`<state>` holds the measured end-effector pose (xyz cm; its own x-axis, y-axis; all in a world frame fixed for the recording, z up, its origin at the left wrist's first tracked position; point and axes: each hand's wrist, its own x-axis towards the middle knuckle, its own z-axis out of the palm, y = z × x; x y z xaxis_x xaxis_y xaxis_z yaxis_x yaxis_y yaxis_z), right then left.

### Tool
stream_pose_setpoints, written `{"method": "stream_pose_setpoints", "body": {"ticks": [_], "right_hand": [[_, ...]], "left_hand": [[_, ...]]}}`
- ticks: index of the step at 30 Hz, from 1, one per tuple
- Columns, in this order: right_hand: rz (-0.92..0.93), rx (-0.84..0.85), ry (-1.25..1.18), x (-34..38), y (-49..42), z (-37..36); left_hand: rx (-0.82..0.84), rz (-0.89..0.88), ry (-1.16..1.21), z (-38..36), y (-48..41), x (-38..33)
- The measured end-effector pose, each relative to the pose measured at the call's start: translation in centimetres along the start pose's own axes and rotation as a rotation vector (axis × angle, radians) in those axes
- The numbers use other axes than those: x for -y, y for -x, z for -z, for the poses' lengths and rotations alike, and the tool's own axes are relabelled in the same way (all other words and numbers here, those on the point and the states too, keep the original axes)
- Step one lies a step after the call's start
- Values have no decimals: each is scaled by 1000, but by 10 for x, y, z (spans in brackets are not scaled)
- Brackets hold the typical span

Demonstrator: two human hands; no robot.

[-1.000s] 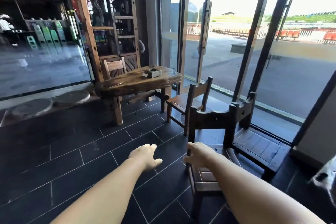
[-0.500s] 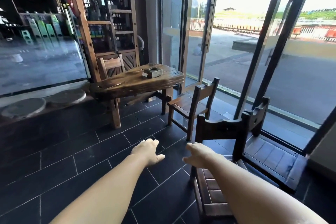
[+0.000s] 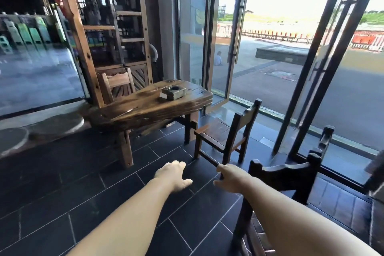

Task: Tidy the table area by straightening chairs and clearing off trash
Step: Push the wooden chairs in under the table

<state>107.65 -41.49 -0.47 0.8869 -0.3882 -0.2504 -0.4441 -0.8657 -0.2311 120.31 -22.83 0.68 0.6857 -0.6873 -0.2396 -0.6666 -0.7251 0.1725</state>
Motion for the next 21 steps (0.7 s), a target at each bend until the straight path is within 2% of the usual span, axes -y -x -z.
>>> {"method": "stream_pose_setpoints", "body": {"ticks": [9, 16, 21], "right_hand": [[-51, -20, -41, 9, -92, 18], [-102, -33, -59, -15, -153, 30], [-111, 32, -17, -46, -210, 44]], "left_hand": [[24, -29, -22, 29, -87, 47], [40, -92, -45, 44, -165, 43], [35, -109, -76, 51, -236, 34]]}}
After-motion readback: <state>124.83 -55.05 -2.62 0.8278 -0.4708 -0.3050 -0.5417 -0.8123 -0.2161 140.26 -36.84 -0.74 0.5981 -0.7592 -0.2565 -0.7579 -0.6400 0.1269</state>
